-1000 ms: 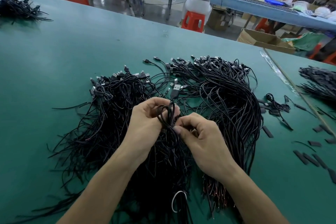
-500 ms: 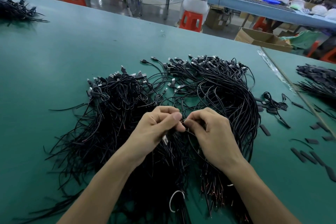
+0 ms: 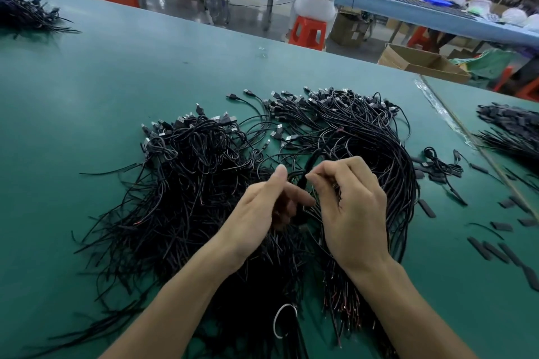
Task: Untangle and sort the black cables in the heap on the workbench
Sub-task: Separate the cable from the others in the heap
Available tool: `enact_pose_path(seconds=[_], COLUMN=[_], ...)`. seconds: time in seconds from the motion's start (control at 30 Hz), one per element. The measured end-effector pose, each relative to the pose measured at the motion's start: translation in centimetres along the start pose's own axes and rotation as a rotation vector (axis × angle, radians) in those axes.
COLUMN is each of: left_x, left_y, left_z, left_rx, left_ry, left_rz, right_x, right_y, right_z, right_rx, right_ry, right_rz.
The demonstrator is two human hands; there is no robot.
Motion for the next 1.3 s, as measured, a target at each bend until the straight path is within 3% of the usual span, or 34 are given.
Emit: enact_pose_path(seconds=[0.27, 0.43, 0.53, 0.7, 0.83, 1.03, 1.17, 1.3], left_x=[-0.8, -0.9, -0.5, 1.1, 2.2, 2.0, 2.3, 2.9], left_y=[-0.3, -0.6, -0.5, -0.4, -0.3, -1.3, -1.3, -1.1], left_z=[-0.3, -0.2, -0.2, 0.2, 0.4, 0.5, 0.2, -0.2], left_rx=[0.073, 0.173, 0.184, 0.163, 0.203, 0.224, 0.165, 0.092], left_ry=[-0.144, -0.302, -0.343, -0.206, -0.151, -0.108, -0.028, 0.104], left_rz=[0.053, 0.188, 0.139, -0.016, 0.074, 0.402, 0.444, 0.404], right_x=[0.1, -0.4, -0.7, -2.4, -3.2, -3.9, -4.1, -4.5], right_y=[0.0, -0.8, -1.0, -1.5, -1.8, -1.9, -1.7, -1.8], right_z=[2.5, 3.6, 2.9, 1.1, 0.9, 0.4, 0.4, 0.6], right_rx=[0.243, 0.375, 0.287, 0.016, -0.018, -0.014, 0.006, -0.108], right_ry=[-0.081, -0.075, 0.043, 0.373, 0.422, 0.498, 0.450, 0.526], right_rz=[-0.134, -0.142, -0.097, 0.071, 0.221, 0.430, 0.530, 0.554])
Point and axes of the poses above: each hand's wrist, its own y-axis towards the middle knuckle, its own x-axis out of the back of the hand, z = x × y, the point moved 7 cm from there along y, towards the middle knuckle, and after that the axes turned 7 degrees about x, right-handed, at the moved point
